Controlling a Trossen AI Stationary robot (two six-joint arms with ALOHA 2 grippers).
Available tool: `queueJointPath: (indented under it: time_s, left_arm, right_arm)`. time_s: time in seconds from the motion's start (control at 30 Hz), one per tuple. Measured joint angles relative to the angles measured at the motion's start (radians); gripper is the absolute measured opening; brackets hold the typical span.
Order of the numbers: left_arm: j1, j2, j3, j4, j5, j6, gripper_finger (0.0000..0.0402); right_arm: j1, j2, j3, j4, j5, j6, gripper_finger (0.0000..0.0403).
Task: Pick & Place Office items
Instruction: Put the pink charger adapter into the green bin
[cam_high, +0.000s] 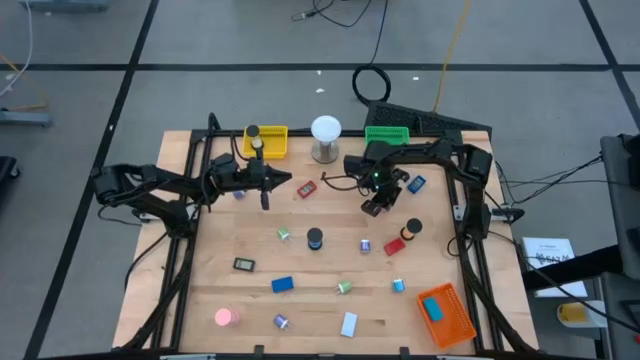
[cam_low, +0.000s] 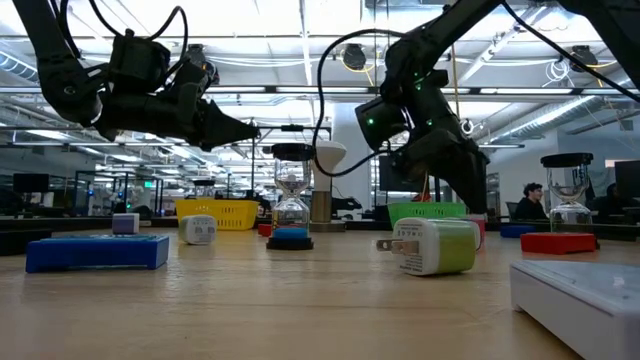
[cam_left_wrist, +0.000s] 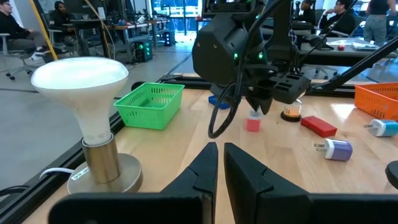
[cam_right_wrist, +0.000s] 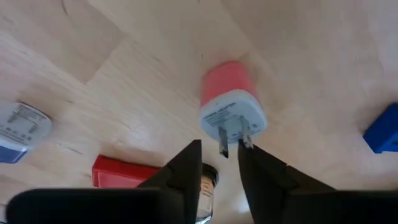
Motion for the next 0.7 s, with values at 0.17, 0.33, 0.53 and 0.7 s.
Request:
queueJointPath:
  time_s: [0.17, 0.33, 0.53, 0.7]
  left_arm:
    - [0.0, 0.0, 0.0, 0.0, 0.0, 0.0, 0.003]
    - [0.0, 0.0, 0.0, 0.0, 0.0, 0.0, 0.003]
    - [0.0, 0.0, 0.0, -0.001, 0.0, -0.005, 0.003]
    - [0.0, 0.0, 0.0, -0.002, 0.0, -0.011, 0.003]
  right_arm:
    - [0.001, -0.051, 0.001, -0.002, 0.074, 0.032, 0.0148]
    - [0.013, -0.152, -0.002, 0.019, 0.177, 0.014, 0.0189]
    - [0.075, -0.277, -0.096, 0.158, 0.284, -0.122, 0.0224]
    - [0.123, -0.322, -0.225, 0.32, 0.278, -0.211, 0.0236]
